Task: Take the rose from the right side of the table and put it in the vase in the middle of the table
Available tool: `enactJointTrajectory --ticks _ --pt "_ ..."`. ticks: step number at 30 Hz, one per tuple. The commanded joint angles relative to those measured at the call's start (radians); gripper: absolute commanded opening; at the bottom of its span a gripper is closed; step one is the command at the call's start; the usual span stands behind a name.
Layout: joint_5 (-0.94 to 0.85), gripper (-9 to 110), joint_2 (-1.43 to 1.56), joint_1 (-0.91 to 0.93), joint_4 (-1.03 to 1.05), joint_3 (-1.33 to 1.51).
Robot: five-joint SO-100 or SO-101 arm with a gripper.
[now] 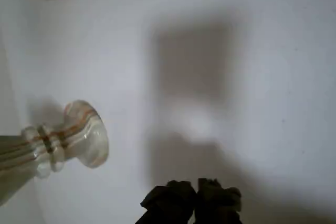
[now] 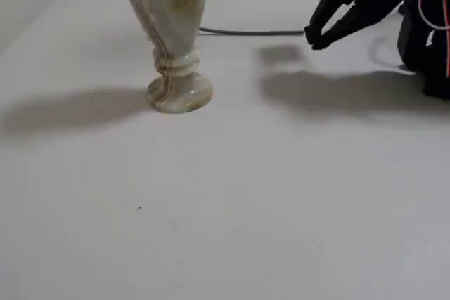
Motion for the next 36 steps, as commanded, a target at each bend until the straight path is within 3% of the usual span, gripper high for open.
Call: enactJointTrajectory --ticks 1,18,23,26,29,32,36 --pt "0.012 0 0.014 0.011 -0.021 -0.003" --pt "0.041 0 0.014 0.026 -0.025 -0.003" --pt "0.198 0 0.012 0.137 -0.153 -0.020" --pt "0.193 1 0.012 0.155 -0.232 -0.046" --pt "0.190 9 0.002 0.179 -0.339 -0.066" --pt "0.202 16 -0.137 0.193 -0.466 -0.143" --pt "0.390 21 -0.647 0.230 -0.483 -0.492"
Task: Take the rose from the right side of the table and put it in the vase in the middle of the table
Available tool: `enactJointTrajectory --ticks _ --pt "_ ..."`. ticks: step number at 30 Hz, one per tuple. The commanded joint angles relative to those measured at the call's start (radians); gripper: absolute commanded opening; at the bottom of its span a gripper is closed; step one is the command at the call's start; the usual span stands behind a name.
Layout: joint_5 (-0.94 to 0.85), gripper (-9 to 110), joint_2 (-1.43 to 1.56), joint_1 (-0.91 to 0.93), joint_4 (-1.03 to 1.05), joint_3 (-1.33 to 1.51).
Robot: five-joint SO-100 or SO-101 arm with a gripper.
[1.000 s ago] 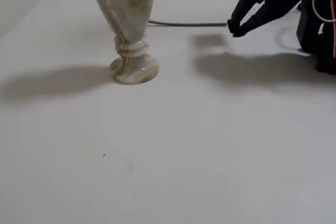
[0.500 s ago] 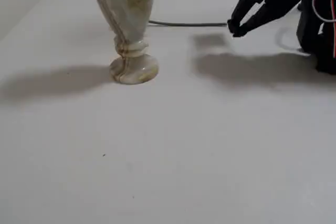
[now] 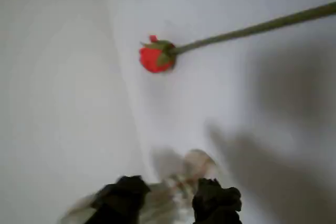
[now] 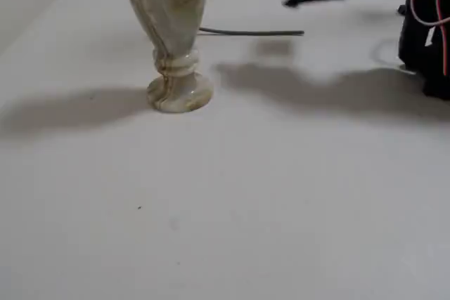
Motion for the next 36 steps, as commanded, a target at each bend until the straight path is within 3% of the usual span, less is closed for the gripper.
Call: enactJointTrajectory --ticks 1,10,20,25,29,36 --pt "0.212 22 -0.634 0.034 0.005 -0.506" --pt "0.520 40 -1.250 -0.017 0.155 -1.054" --pt "0.721 39 -1.950 0.000 0.417 -1.740" --pt "0.762 39 -2.379 0.032 0.681 -2.347" --pt "0.759 38 -2.853 0.038 0.931 -3.145" --pt "0.792 34 -2.925 0.035 0.890 -3.106"
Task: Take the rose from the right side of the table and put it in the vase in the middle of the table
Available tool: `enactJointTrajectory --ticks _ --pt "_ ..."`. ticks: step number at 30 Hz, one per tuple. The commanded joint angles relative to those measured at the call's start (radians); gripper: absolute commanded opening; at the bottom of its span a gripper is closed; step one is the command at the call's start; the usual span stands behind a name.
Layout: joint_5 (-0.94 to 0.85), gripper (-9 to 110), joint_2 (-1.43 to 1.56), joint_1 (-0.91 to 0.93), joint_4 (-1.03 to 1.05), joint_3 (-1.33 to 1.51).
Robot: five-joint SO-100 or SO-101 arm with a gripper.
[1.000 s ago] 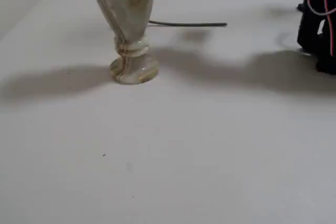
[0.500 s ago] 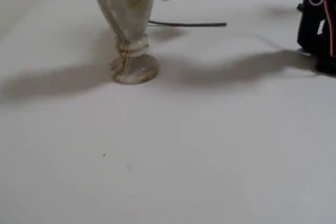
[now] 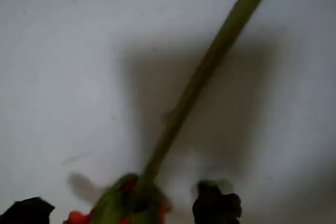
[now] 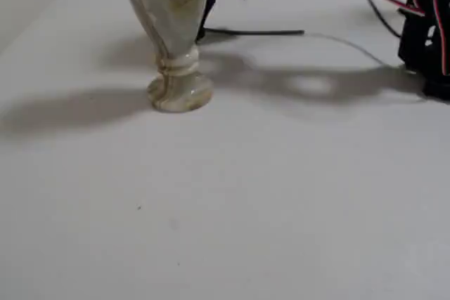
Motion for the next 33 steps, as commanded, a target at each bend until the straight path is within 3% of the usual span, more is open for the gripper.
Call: enactJointTrajectory --ticks 1,15,22,33 --pt "0.031 33 -0.061 0.012 0.020 -0.120" --pt "-0.021 0 -0.072 -0.011 0.158 -0.107" --pt "-0.051 0 0.002 -0.023 0.206 -0.117" --pt "0.035 0 0.518 -0.034 0.167 -0.193"
